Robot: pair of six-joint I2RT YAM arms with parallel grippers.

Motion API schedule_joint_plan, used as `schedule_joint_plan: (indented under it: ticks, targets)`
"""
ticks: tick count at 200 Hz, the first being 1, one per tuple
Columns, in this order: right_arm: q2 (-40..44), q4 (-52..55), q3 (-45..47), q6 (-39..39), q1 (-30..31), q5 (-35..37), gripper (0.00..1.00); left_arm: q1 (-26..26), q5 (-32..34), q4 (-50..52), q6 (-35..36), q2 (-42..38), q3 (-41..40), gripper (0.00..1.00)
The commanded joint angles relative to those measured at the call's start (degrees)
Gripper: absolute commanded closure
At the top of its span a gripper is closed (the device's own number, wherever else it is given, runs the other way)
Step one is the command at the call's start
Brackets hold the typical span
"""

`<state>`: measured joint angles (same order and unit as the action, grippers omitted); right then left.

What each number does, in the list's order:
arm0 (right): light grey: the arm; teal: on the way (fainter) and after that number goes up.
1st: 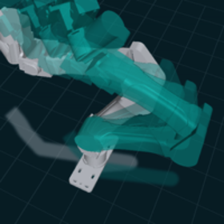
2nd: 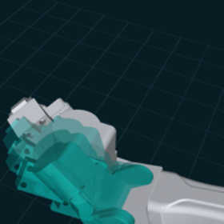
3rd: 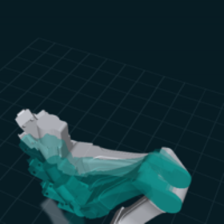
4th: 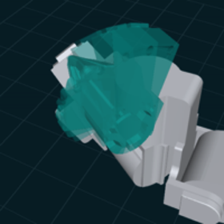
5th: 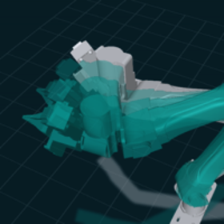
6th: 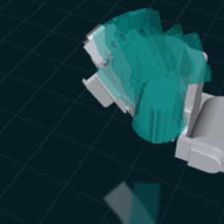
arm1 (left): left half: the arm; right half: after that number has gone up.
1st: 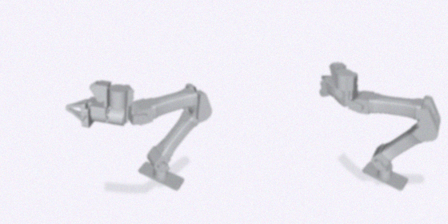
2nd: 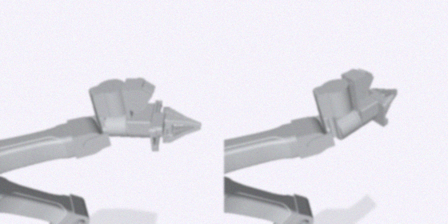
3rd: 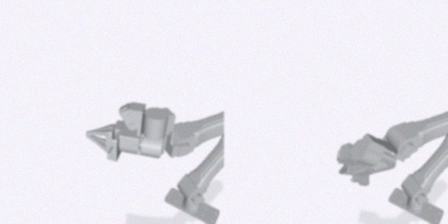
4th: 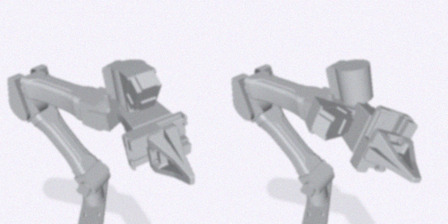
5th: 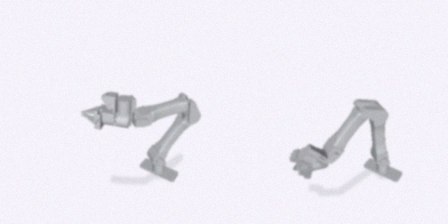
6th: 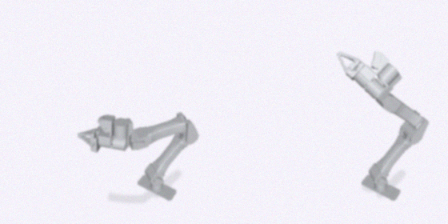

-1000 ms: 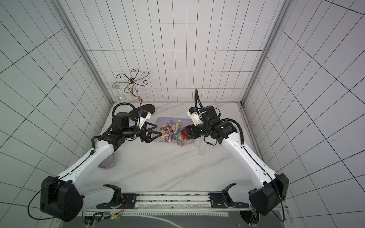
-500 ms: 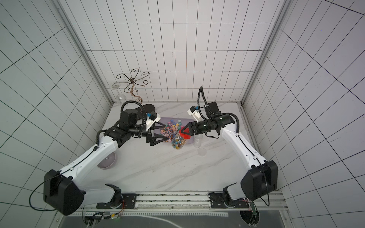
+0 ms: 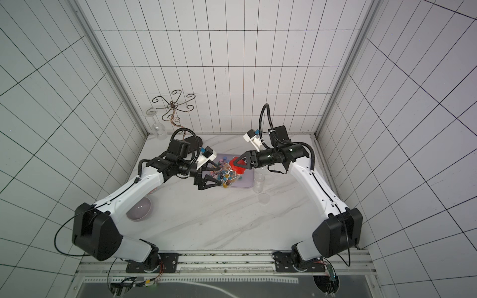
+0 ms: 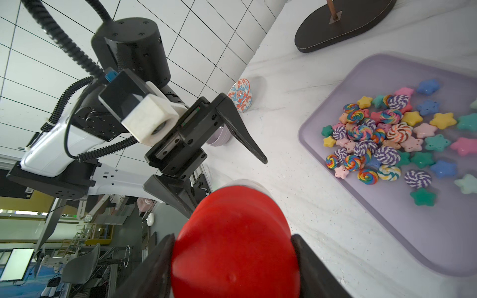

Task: Pour the candies out of the jar
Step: Pick up the jar from the center of the board.

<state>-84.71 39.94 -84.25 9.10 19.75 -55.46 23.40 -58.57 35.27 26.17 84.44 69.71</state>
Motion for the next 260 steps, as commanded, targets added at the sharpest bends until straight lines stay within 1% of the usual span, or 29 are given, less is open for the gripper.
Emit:
schedule_joint_plan:
  ticks: [1, 46, 85, 100, 168, 183, 207, 227, 247, 260]
  targets:
    - [-0.02, -4.18, -5.52, 1.81, -0.50, -5.32, 0.64, 0.49, -4.55, 0.88, 1.81, 0.55, 1.65, 0.03]
    - [0.59, -7.42, -3.61, 4.42, -0.05, -6.53, 0.64, 1.04, -6.22, 0.12, 1.02, 0.63, 1.65, 0.04]
    - [0.79, -8.13, -2.77, 4.96, 1.06, -6.33, 0.64, 1.08, -7.16, -0.13, 0.46, 1.06, 1.92, 0.13]
    - [0.68, -8.37, -2.59, 5.12, 1.61, -6.13, 0.65, 1.12, -7.86, -0.18, 0.28, 1.23, 2.07, 0.20]
    - [0.60, -9.87, -1.99, 6.06, 3.62, -5.59, 0.65, 1.30, -7.00, -2.21, -2.26, 1.90, 2.16, 0.19]
    - [0.88, -10.53, -1.32, 6.43, 3.76, -5.65, 0.65, 1.30, -7.05, -2.31, -2.44, 1.91, 2.18, 0.22]
    - [1.13, -10.81, -0.83, 6.46, 3.78, -5.58, 0.65, 1.30, -7.35, -2.47, -2.53, 1.86, 2.18, 0.36]
    - [1.12, -10.88, -0.83, 6.43, 3.76, -5.52, 0.65, 1.30, -7.44, -2.56, -2.68, 1.77, 2.17, 0.41]
    - [1.04, -10.69, -0.74, 6.34, 3.71, -5.47, 0.64, 1.30, -7.10, -2.51, -2.88, 1.35, 2.05, 0.42]
    - [0.78, -10.68, -0.58, 6.28, 3.72, -5.55, 0.60, 1.30, -6.66, -2.59, -3.11, 1.01, 1.96, 0.42]
